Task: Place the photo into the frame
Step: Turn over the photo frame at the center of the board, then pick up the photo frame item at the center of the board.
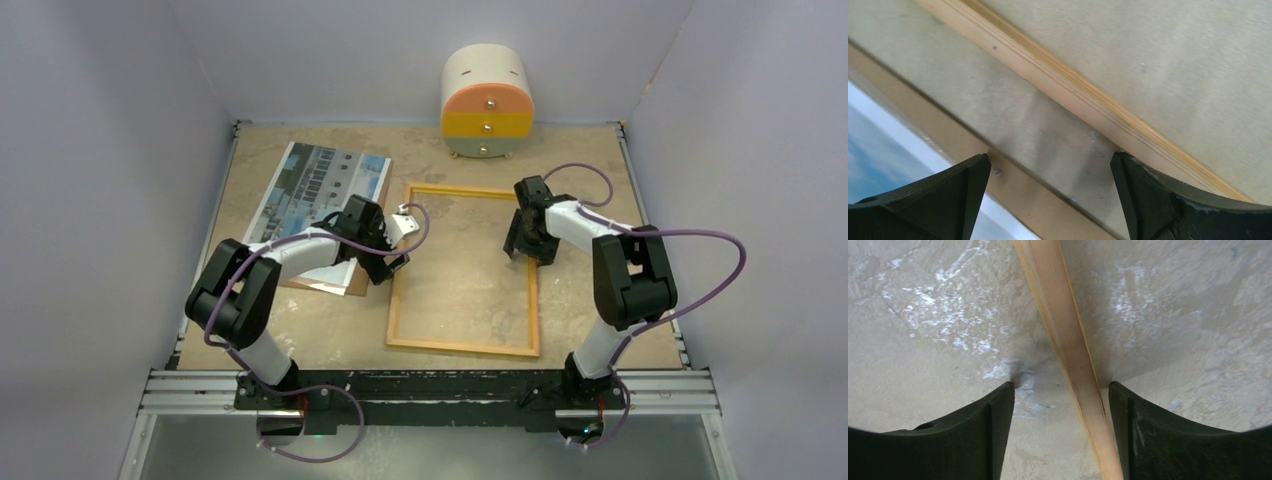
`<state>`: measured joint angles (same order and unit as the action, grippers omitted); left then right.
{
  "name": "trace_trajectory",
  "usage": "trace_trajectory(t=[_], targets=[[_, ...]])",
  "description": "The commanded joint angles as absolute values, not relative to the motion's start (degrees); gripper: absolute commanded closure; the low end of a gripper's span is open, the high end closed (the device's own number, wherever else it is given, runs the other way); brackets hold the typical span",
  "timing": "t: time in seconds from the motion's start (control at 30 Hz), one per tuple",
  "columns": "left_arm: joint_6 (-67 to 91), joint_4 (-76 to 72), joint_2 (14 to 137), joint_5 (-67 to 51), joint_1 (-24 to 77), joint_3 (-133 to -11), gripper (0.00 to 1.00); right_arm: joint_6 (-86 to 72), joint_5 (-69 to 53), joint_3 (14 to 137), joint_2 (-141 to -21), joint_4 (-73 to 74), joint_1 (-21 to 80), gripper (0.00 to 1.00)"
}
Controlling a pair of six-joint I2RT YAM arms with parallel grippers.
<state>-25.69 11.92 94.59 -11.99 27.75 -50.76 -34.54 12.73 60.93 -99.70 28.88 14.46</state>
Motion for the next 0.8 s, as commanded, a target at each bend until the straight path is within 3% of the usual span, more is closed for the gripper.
trace_trajectory(t=[0.0,0.17,0.4,0.67,0.77], targets=[[-25.75,18.43,93.78,-19.72,28.93,-50.92,0.0,-37.27,18.35,61.85,-97.02,32.04,13.8,0.25],[-26.46,23.74,92.34,-18.71,27.04,-57.92,0.0,-37.65,19.91,66.5,-91.06,32.79,14.16,0.2],[-24.0,30.46,95.04,-20.57,9.97,-79.32,0.0,-38.94,16.4,75.16,-89.45,27.49,24.38,0.15],[-23.17,32.07,107.77,-4.3,-6.89,-95.86,0.0,-39.71,8.72,100.33,-111.61,23.9,36.11,0.16],[-22.15,28.83,111.13,1.3,-10.87,-96.44,0.01,-40.71,6.07,110.76,-120.74,23.33,37.49,0.16]])
